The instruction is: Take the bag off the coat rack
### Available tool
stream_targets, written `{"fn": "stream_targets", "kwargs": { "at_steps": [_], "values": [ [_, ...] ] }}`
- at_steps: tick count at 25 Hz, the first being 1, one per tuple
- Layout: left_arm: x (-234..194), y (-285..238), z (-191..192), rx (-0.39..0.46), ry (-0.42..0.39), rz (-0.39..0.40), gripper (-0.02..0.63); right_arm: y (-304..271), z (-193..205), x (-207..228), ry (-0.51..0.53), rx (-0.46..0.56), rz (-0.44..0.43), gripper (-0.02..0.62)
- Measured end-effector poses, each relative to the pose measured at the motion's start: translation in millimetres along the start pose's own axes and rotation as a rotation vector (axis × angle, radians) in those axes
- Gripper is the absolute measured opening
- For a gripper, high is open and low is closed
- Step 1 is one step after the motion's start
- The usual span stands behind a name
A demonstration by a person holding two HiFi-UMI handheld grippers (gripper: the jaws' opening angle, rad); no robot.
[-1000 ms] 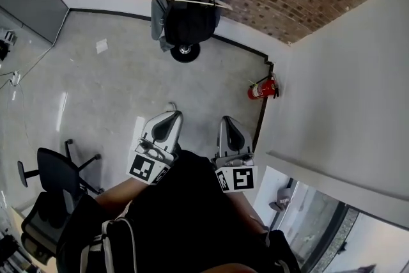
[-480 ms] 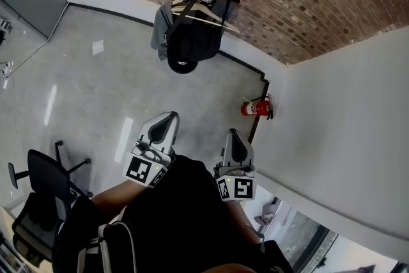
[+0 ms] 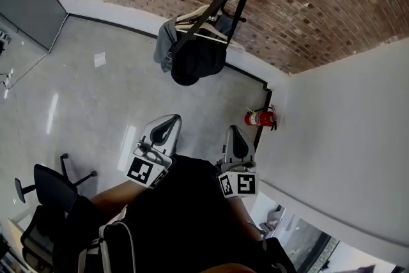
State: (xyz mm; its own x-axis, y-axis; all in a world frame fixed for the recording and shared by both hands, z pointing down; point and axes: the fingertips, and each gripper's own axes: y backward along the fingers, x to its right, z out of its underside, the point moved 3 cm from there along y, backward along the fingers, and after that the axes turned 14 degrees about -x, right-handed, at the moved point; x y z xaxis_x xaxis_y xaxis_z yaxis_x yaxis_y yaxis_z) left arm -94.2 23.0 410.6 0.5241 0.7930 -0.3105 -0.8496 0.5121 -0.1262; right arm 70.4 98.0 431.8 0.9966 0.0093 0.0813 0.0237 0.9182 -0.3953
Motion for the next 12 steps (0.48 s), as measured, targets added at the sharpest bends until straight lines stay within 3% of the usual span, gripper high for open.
{"fn": "stream_targets", "kwargs": {
  "at_steps": [5,12],
  "values": [
    [-23.7,-0.6,-13.4,0.051,0.025,-0.005,0.018,-28.8,-9.3,-13.5,0.007,-0.001,-0.032,0.02],
    [-45.2,-8.8,-19.7,0.048,0.035,0.0,0.018,-43.7,-22.7,-27.2,-0.01,0.058,-0.087,0.02]
  ]
}}
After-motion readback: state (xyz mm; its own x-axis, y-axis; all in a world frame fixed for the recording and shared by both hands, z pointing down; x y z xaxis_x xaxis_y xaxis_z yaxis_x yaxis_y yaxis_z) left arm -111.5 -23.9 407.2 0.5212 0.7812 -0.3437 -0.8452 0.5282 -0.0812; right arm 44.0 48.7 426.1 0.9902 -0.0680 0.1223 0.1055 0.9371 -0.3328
